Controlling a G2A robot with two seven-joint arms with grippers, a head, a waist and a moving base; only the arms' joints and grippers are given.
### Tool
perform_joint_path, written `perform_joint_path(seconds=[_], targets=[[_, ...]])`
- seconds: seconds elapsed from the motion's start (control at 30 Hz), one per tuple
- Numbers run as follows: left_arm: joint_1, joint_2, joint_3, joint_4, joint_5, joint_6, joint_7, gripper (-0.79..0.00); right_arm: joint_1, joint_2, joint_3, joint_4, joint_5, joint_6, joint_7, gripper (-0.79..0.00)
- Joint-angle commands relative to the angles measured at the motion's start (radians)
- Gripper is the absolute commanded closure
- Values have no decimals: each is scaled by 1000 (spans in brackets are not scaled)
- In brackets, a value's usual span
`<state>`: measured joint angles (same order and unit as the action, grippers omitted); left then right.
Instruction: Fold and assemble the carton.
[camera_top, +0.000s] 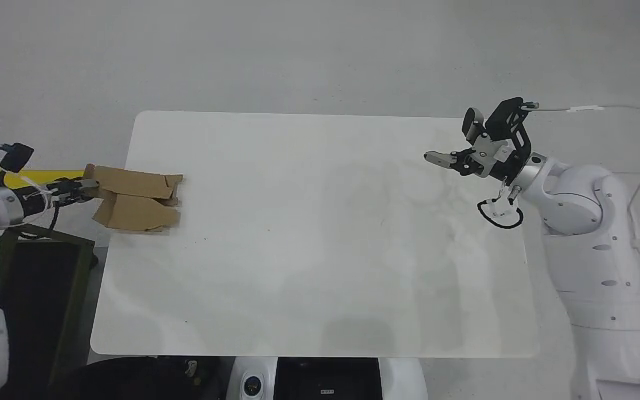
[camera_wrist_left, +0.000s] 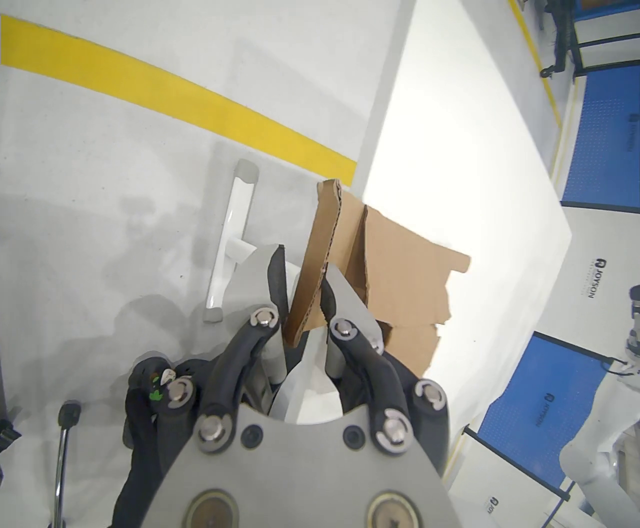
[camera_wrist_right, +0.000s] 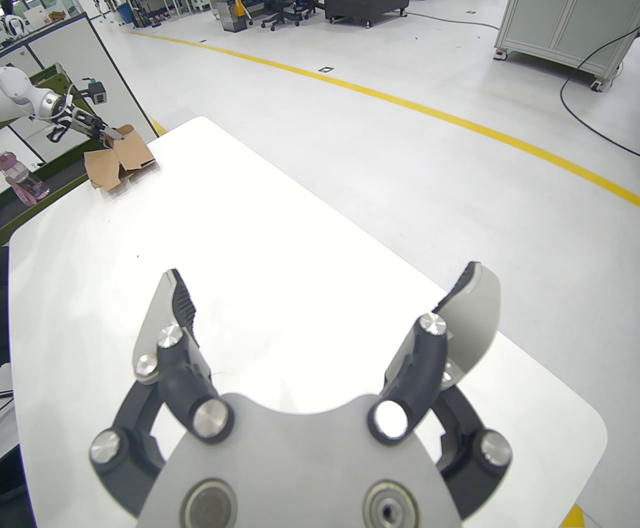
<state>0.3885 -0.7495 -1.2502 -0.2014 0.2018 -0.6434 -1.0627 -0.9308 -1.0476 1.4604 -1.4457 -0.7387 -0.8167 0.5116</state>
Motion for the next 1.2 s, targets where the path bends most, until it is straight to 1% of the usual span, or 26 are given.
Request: perform_joint_path(seconds=[0.0, 0.1, 0.17, 0.27, 0.3, 0.33, 0.4, 0.43, 0.47, 0.73, 0.83, 0.9, 0.97, 1.03, 1.17], targets=[[-8, 1, -13, -5, -38, -8, -20, -175, 0, 0, 0, 0, 0, 0, 0, -785], [-19, 2, -29, -16, -82, -22, -47, -179, 0, 0, 0, 0, 0, 0, 0, -785], [-26, 3, -40, -25, -119, -37, -70, -194, 0, 0, 0, 0, 0, 0, 0, -785], [-29, 1, -50, -50, -166, -29, -85, -200, 0, 0, 0, 0, 0, 0, 0, -785], [-27, 0, -52, -60, -187, -25, -89, -182, 0, 0, 0, 0, 0, 0, 0, -785], [-24, -2, -54, -72, -209, -19, -95, -132, 0, 0, 0, 0, 0, 0, 0, -785], [-15, -5, -56, -98, -255, -6, -108, -62, 0, 0, 0, 0, 0, 0, 0, -785], [-10, -6, -55, -112, -275, 0, -114, -9, 0, 0, 0, 0, 0, 0, 0, -785], [-4, -7, -53, -125, -292, 6, -120, 0, 0, 0, 0, 0, 0, 0, 0, -785], [34, -9, -32, -216, -418, 35, -149, 0, 0, 0, 0, 0, 0, 0, 0, -785], [49, -14, -17, -263, -470, 43, -158, 0, 0, 0, 0, 0, 0, 0, 0, -785], [56, -13, 3, -297, -455, 27, -141, 0, 0, 0, 0, 0, 0, 0, 0, -785], [62, -18, 11, -323, -501, 26, -140, 0, 0, 0, 0, 0, 0, 0, 0, -785], [67, -21, 27, -357, -513, 15, -129, 0, 0, 0, 0, 0, 0, 0, 0, -785], [86, -36, 67, -439, -572, 1, -115, 0, 0, 0, 0, 0, 0, 0, 0, -785]])
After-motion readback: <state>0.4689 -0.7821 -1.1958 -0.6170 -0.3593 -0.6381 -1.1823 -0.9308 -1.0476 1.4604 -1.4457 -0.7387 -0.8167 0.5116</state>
